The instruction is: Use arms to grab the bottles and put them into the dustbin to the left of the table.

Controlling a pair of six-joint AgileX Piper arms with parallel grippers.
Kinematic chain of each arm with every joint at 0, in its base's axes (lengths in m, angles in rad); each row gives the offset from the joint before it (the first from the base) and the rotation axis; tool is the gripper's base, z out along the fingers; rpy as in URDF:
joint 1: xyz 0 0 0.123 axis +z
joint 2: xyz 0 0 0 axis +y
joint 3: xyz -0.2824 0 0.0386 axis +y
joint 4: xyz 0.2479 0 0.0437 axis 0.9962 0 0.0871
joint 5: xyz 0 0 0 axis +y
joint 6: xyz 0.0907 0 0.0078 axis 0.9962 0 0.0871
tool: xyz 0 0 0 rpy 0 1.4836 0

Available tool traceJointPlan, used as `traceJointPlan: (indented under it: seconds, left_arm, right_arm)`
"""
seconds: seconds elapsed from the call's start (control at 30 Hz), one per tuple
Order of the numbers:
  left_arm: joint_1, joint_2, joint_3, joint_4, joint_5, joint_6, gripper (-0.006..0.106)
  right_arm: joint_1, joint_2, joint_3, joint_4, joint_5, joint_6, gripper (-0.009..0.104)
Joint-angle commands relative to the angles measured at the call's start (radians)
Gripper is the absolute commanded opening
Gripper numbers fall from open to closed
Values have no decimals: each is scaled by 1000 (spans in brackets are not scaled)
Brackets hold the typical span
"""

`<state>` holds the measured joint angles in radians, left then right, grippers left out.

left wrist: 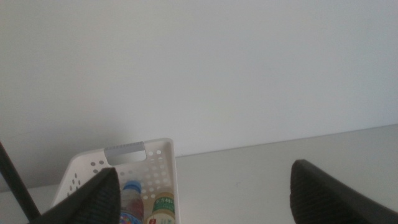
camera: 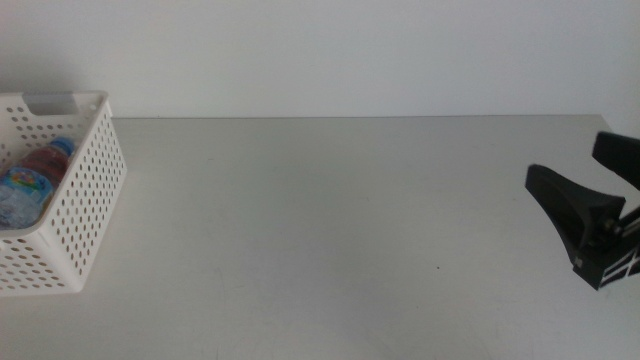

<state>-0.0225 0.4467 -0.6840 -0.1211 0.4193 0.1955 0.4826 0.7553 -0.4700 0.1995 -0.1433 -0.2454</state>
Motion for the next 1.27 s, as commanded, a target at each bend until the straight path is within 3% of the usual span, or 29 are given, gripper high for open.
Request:
traceJointPlan:
  seconds: [0.0, 0.3, 0.57, 0.73, 1.0, 1.23]
  left_arm:
    - [-6, -35, 79, -4, -228, -15, 94]
    - [-6, -276, 439, -36, -308, -15, 94]
    - [-6, -447, 596, -57, -307, -15, 94]
    - [-6, -486, 648, -57, -311, -15, 94]
    - [-6, -486, 719, -57, -297, -15, 94]
    - [-6, -486, 716, -57, -264, -15, 94]
  right_arm:
    - [-67, -49, 46, 8, -80, -9, 61]
    - [-278, -352, 297, -2, -80, -9, 61]
    - [-477, -591, 405, -219, 78, -9, 61]
    - [-534, -682, 452, -191, 192, -9, 61]
    - [-534, -790, 490, -130, 228, -9, 61]
    - [-534, -790, 490, -118, 228, -9, 61]
